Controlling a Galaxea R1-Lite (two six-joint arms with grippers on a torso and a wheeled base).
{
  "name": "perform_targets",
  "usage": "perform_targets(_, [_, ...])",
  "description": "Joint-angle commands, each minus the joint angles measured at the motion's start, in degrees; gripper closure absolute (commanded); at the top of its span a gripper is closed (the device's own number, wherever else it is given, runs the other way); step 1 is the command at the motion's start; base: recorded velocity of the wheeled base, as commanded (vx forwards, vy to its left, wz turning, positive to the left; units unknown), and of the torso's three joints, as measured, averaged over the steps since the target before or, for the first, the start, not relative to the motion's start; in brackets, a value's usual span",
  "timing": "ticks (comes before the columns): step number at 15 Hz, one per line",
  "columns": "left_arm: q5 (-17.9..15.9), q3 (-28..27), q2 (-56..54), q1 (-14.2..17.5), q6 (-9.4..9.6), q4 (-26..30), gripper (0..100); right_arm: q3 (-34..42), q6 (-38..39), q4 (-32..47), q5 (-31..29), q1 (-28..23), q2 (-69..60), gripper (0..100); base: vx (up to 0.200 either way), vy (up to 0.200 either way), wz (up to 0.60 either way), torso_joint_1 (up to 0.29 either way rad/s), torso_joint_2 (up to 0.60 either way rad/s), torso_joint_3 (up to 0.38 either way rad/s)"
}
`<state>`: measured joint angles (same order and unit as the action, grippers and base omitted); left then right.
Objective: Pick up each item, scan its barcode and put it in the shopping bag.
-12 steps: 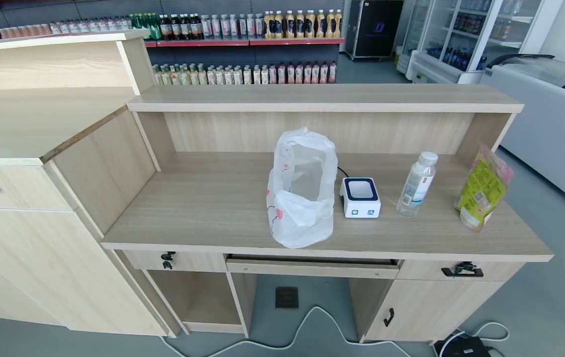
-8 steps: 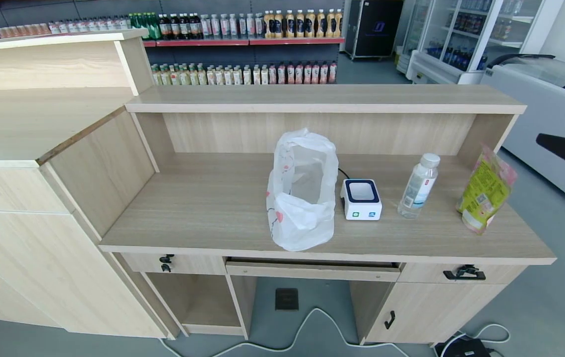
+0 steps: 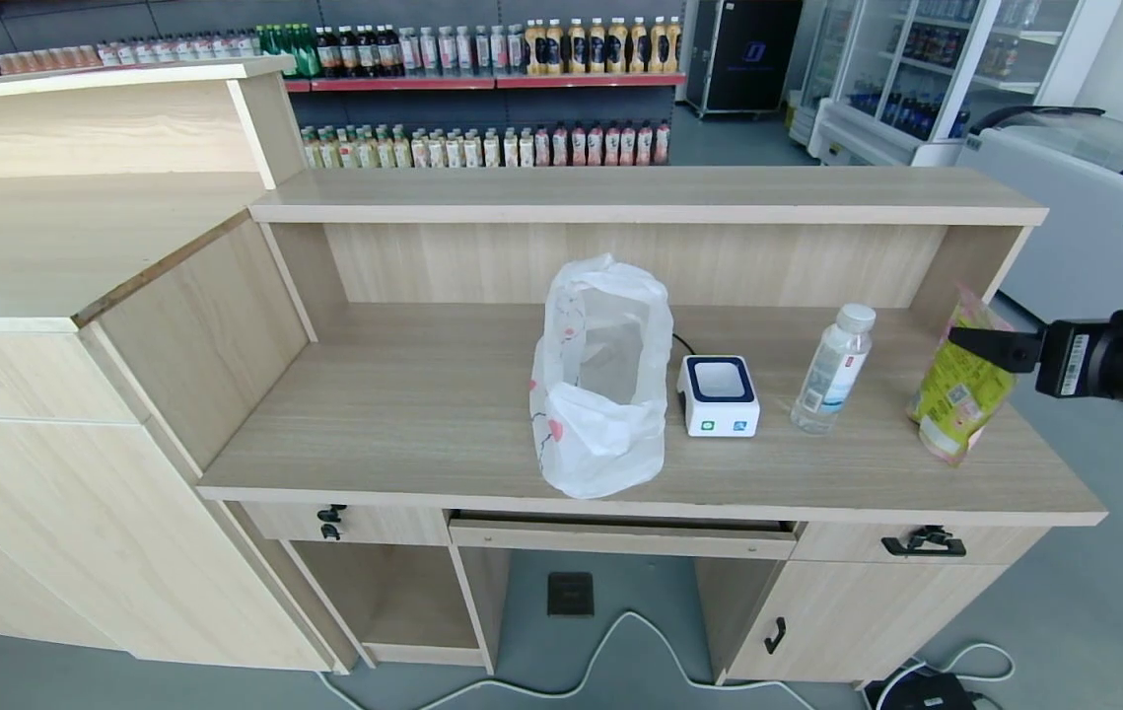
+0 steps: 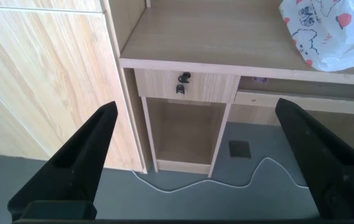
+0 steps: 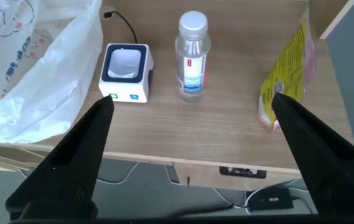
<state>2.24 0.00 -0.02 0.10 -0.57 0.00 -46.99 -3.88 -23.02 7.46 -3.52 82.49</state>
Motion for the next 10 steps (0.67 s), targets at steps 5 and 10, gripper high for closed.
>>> perform_targets(5, [0.0, 0.0, 0.0, 0.0, -0.04, 0.0, 0, 0.1, -3.0, -11.3, -1.6, -2.0, 13.4, 0, 0.0, 0.0, 0.0, 0.0, 0.0, 0.0])
perform_targets(10, [0.0, 0.0, 0.0, 0.0, -0.04, 0.0, 0, 1.6, -4.8, -19.9, -1.4, -2.5, 22.3, 0, 0.0, 0.0, 0.0, 0.0, 0.0, 0.0])
